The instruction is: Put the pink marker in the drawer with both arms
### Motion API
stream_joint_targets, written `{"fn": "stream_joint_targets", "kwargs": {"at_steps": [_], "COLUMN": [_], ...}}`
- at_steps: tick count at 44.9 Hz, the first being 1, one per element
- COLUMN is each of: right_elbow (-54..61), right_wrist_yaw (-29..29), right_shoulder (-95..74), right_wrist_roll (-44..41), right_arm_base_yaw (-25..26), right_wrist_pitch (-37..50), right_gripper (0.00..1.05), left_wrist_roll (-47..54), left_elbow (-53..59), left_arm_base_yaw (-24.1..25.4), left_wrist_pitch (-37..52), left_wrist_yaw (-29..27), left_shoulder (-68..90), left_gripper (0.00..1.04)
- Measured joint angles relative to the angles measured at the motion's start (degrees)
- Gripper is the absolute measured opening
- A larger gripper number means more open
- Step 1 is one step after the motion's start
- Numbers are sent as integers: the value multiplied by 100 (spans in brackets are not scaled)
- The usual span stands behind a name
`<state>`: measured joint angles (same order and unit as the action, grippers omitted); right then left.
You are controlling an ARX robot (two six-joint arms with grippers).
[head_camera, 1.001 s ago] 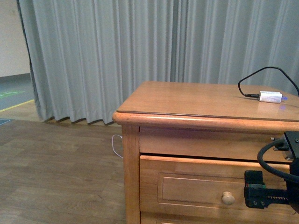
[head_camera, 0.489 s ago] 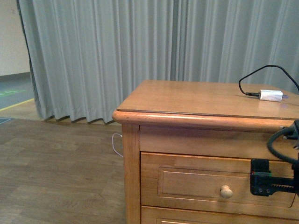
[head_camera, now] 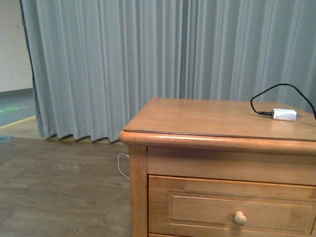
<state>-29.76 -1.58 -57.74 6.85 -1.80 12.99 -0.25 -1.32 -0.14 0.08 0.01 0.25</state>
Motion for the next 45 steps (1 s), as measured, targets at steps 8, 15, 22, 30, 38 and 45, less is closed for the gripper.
{"fn": "stream_joint_targets", "kwargs": {"at_steps": [8,15,22,30,38,45], "right_elbow": [11,533,1158,1683,2100,2376], "right_wrist_yaw": [129,146,144,146,146,146], "right_shoulder": [1314,1368,1762,2124,2575,2988], "right_wrist_roll": [111,-291,-553,-623,-660,-664], "right_arm_base_yaw": [146,162,166,168,168,166], "right_wrist_pitch": [-647,413,920,994,986,857], "right_gripper": [96,81,56,28,2,1], "left_wrist_roll": [2,2,2,2,0,2], "left_elbow": [0,0,0,0,0,0], "left_arm_base_yaw": [0,0,0,0,0,0], "left_wrist_pitch": [0,0,0,0,0,0], "left_wrist_yaw": [0,-2,0,0,-2,0], "left_shoulder": [0,0,0,0,0,0], "left_gripper": [99,99,99,99,99,99]}}
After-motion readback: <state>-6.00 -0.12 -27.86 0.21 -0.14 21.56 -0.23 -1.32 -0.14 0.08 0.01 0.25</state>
